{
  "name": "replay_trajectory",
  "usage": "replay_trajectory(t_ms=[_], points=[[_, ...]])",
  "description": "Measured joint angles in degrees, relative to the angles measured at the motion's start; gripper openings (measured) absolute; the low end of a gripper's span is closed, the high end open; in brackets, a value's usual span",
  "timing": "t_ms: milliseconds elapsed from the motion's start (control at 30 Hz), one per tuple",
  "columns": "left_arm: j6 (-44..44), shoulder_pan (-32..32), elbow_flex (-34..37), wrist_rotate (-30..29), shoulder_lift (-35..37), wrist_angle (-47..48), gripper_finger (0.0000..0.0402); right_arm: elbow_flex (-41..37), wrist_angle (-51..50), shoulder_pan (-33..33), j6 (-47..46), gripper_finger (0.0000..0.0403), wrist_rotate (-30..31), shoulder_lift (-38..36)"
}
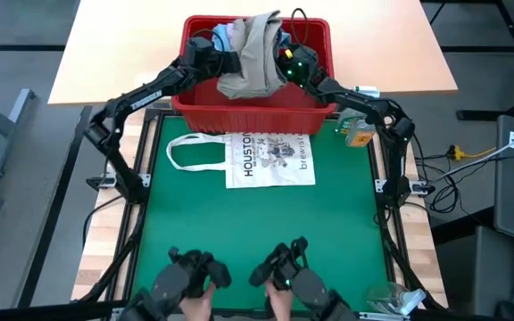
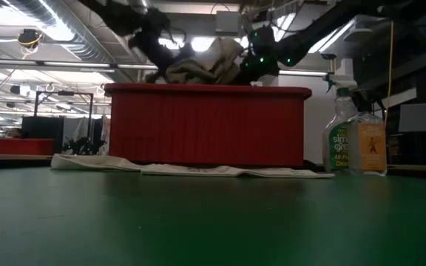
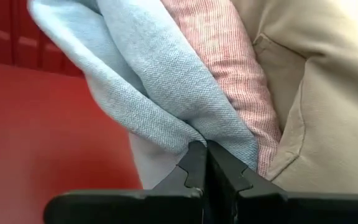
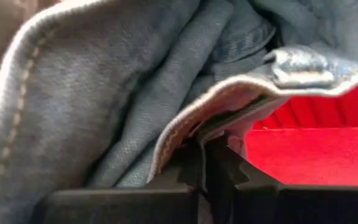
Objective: Fold Laundry from Bin
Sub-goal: Put the folded clothes into the red laundry bin
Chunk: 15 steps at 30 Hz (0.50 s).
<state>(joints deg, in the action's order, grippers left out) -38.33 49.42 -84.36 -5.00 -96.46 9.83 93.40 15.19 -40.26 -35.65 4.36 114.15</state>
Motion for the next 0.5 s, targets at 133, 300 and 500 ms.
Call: replay_trajectory(t_ms=[133,300,500], points=[[0.04,2.13,0.0,0.42,-4.32,-1.1,0.0,0.0,-1.03,-2.05,0.02,0.0012,0.1,2.47],[0.04,3.99,0.0,1.92,-8.83,-1.14,0.0,0.0,-4.4,-4.12,-0.03,0.0012,-0.04,4.88],[0.04,4.99,0.04,-1.15,-11.28,-1.14,0.0,-0.02,-5.58,-5.52,-0.02,0.0012,0.07,7.29]])
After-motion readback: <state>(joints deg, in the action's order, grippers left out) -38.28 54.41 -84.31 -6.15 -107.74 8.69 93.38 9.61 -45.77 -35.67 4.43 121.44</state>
